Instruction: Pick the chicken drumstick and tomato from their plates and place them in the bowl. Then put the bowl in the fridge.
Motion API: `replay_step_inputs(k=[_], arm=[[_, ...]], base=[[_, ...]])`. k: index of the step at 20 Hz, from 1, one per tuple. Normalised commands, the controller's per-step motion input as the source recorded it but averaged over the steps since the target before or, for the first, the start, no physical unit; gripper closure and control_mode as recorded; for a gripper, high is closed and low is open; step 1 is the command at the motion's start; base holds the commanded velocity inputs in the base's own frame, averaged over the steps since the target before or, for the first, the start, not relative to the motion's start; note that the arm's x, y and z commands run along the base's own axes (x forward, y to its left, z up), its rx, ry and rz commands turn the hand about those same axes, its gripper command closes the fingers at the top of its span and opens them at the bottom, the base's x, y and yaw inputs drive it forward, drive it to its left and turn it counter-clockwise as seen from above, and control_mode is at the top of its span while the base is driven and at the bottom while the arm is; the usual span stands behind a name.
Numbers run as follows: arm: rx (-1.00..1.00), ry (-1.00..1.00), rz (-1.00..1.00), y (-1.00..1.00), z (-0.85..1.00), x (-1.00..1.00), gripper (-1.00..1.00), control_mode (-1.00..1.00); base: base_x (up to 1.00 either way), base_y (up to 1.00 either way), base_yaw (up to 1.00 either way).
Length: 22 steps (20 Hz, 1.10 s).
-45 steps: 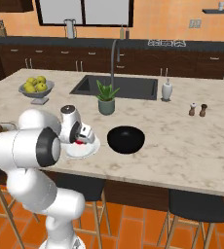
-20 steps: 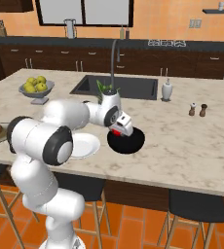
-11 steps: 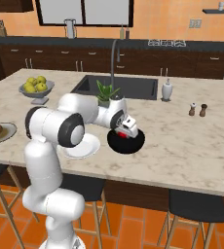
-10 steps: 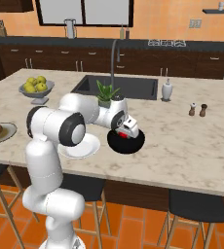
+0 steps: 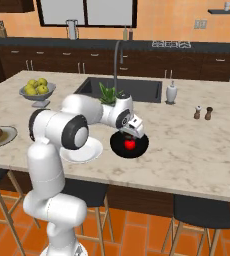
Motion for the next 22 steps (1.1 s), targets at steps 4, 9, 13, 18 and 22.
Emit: replay_step_inputs(k=[4, 9, 13, 18, 22], arm=[[0.0, 0.0, 0.0, 0.03, 0.31, 0.0, -1.0, -1.0], [0.02, 0.0, 0.0, 0.37, 0.74, -0.71, -1.0, -1.0], [0.0, 0.0, 0.02, 0.63, 1.0, -1.0, -1.0, -1.0], [-0.01, -0.05, 0.07, 0.63, 0.56, -1.0, -1.0, -1.0], [-0.1, -0.35, 0.11, 0.48, -0.11, -1.0, -1.0, -1.0]], base=[[0.0, 0.0, 0.0], [0.0, 0.0, 0.0], [0.0, 0.0, 0.0], [0.0, 0.0, 0.0], [0.0, 0.0, 0.0]])
